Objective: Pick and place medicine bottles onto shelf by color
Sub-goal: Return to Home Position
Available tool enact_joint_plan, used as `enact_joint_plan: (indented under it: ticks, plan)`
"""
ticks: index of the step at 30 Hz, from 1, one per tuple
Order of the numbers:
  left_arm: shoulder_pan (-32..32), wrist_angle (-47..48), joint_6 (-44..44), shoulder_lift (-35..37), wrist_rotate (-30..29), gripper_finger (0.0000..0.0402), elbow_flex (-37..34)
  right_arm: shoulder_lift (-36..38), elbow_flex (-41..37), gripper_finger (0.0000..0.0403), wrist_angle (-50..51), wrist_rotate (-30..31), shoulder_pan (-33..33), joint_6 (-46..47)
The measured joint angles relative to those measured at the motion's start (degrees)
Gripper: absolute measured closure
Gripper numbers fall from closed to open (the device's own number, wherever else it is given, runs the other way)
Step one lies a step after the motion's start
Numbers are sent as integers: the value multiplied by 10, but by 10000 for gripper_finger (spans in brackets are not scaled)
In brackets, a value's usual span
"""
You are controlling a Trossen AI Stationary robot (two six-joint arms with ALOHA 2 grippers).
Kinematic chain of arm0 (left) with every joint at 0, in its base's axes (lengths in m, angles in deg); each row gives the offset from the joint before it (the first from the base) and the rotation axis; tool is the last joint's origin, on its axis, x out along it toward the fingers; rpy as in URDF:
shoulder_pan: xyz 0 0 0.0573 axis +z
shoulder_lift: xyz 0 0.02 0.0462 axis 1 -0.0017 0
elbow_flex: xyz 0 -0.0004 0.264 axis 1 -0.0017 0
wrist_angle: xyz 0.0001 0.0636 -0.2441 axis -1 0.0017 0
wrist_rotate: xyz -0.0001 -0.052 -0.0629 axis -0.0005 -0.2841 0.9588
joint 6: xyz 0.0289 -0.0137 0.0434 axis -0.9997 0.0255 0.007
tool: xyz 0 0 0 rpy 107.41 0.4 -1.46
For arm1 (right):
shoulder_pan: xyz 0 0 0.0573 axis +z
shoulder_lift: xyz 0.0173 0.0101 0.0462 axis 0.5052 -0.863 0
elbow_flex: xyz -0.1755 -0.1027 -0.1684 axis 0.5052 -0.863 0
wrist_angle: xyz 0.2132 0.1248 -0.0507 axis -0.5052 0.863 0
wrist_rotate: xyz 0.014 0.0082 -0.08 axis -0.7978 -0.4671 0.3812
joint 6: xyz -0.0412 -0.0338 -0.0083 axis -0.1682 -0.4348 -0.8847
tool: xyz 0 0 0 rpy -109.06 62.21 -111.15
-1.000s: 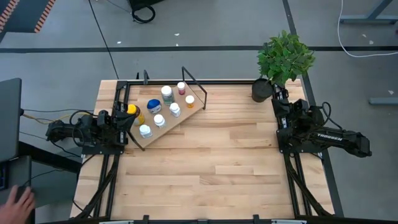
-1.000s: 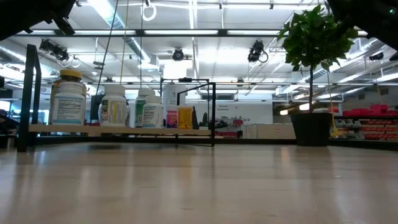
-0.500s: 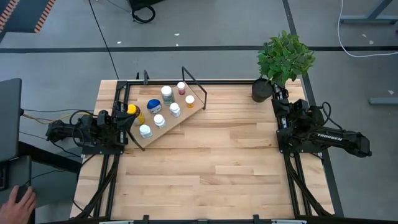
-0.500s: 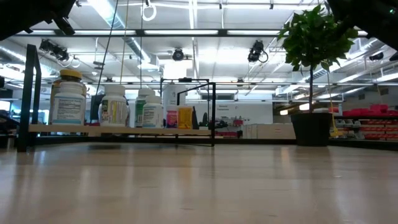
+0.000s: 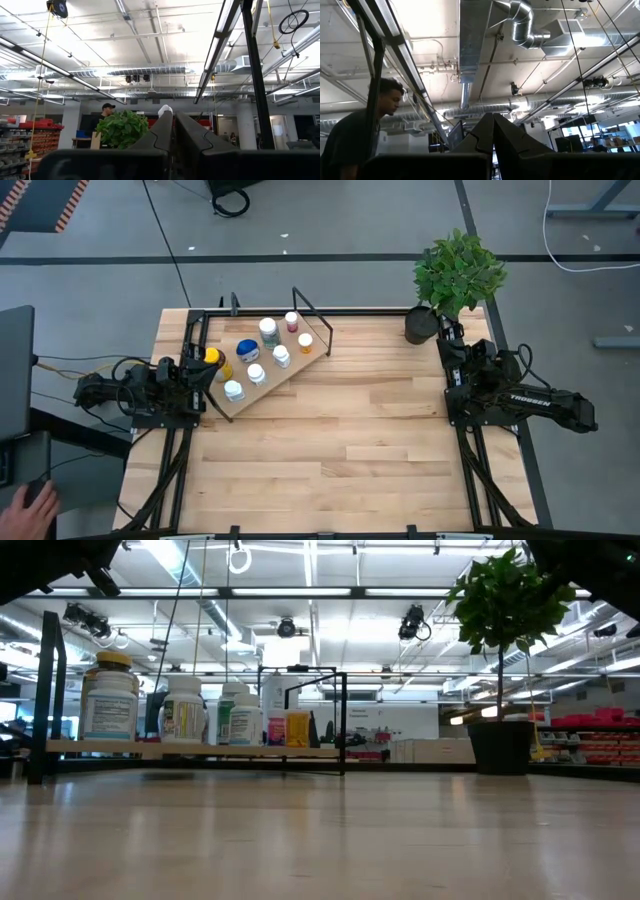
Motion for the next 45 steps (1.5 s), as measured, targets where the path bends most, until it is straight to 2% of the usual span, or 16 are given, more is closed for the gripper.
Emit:
enact_joint_plan:
  ticks: [11, 20, 30, 40, 45]
  plan:
    - [0, 0, 0, 0, 0, 365, 0, 0, 0, 385, 0, 0, 0, 0]
    - [0, 0, 0, 0, 0, 378, 0, 0, 0, 385, 0, 0, 0, -1]
    - [0, 0, 0, 0, 0, 365, 0, 0, 0, 385, 0, 0, 0, 0]
    - [0, 0, 0, 0, 0, 378, 0, 0, 0, 385, 0, 0, 0, -1]
    - [0, 0, 0, 0, 0, 372, 0, 0, 0, 385, 0, 0, 0, -1]
